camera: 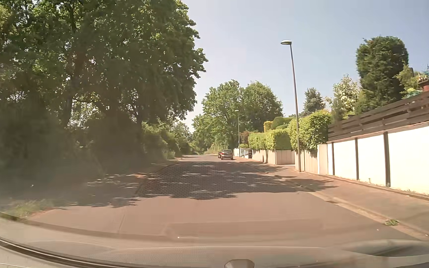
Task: Follow the waypoints while adhering to traffic rules and regulations
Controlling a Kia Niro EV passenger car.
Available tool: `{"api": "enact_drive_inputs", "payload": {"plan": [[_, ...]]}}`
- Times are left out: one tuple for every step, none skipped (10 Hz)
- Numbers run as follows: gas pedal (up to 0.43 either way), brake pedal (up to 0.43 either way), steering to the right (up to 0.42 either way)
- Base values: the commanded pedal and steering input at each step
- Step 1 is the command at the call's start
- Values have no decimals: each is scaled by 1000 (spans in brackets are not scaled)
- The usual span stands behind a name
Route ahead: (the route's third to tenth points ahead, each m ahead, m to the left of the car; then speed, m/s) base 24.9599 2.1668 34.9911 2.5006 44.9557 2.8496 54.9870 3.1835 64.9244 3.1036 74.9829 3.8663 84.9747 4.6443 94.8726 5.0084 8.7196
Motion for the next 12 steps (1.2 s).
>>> {"api": "enact_drive_inputs", "payload": {"plan": [[220,0,3],[220,0,3],[220,0,3],[220,0,3],[220,0,2],[220,0,2],[220,0,1],[220,0,1],[220,0,1],[220,0,1],[220,0,1],[220,0,-1]]}}
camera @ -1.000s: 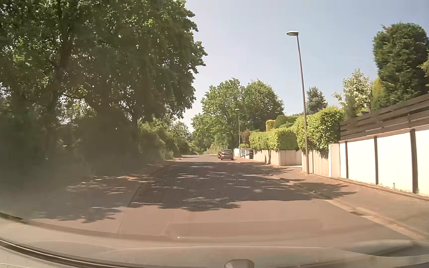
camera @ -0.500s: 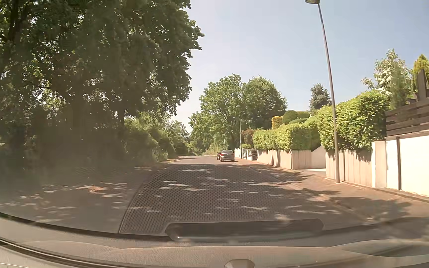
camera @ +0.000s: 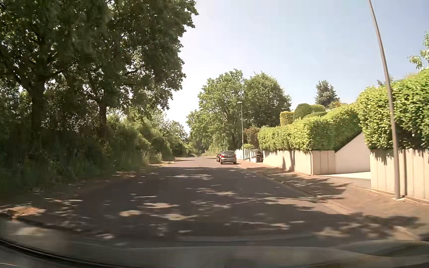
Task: Follow the waypoints while adhering to traffic rules and regulations
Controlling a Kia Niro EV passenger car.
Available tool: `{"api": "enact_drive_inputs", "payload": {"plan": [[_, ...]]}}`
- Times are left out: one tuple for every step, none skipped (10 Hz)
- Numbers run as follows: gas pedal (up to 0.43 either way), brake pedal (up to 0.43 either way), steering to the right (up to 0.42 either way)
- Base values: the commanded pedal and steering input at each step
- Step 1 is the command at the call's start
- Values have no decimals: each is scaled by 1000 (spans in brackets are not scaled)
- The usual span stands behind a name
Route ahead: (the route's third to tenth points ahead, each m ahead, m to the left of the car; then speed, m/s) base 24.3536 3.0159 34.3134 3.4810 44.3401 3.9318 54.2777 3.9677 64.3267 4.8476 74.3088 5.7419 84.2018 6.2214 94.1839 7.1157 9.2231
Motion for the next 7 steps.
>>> {"api": "enact_drive_inputs", "payload": {"plan": [[220,0,-5],[220,0,-12],[220,0,-21],[220,0,-28],[220,0,-34],[220,0,-41],[220,0,-45]]}}
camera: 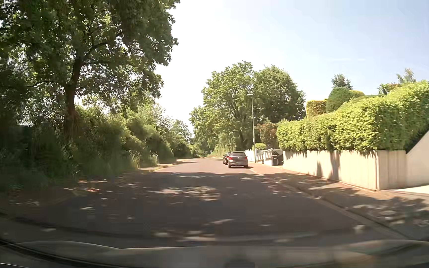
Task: Follow the waypoints while adhering to traffic rules and regulations
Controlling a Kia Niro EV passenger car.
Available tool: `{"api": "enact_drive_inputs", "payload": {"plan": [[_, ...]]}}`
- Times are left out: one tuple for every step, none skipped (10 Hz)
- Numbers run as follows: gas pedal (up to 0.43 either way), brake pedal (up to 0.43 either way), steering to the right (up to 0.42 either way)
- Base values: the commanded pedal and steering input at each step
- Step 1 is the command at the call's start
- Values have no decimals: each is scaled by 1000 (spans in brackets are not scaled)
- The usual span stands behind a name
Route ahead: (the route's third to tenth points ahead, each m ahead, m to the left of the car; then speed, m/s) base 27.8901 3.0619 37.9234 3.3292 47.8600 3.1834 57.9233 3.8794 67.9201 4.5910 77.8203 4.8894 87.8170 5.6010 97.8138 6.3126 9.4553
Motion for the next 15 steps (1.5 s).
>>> {"api": "enact_drive_inputs", "payload": {"plan": [[220,0,-47],[220,0,-47],[220,0,-43],[220,0,-35],[209,0,-24],[209,0,-15],[197,0,-14],[189,0,-12],[157,0,-12],[150,0,-12],[130,0,-11],[110,0,-10],[98,0,-8],[59,0,-4],[59,0,-3]]}}
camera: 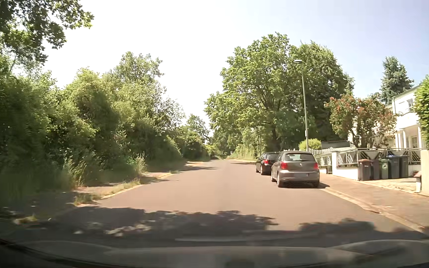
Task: Follow the waypoints while adhering to traffic rules and regulations
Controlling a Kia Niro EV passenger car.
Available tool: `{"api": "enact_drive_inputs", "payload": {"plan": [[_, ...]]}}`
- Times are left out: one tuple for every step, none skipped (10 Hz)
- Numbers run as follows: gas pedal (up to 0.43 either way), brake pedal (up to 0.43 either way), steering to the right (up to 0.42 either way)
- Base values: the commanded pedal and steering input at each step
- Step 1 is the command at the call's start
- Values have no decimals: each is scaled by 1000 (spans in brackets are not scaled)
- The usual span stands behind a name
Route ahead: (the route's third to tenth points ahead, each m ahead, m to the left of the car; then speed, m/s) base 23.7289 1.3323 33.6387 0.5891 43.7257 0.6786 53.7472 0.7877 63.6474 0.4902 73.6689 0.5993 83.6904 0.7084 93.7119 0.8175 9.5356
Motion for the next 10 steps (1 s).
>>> {"api": "enact_drive_inputs", "payload": {"plan": [[8,0,-2],[0,0,-2],[0,0,0],[0,0,2],[0,0,4],[0,0,7],[0,0,10],[0,0,11],[0,0,11],[0,0,11]]}}
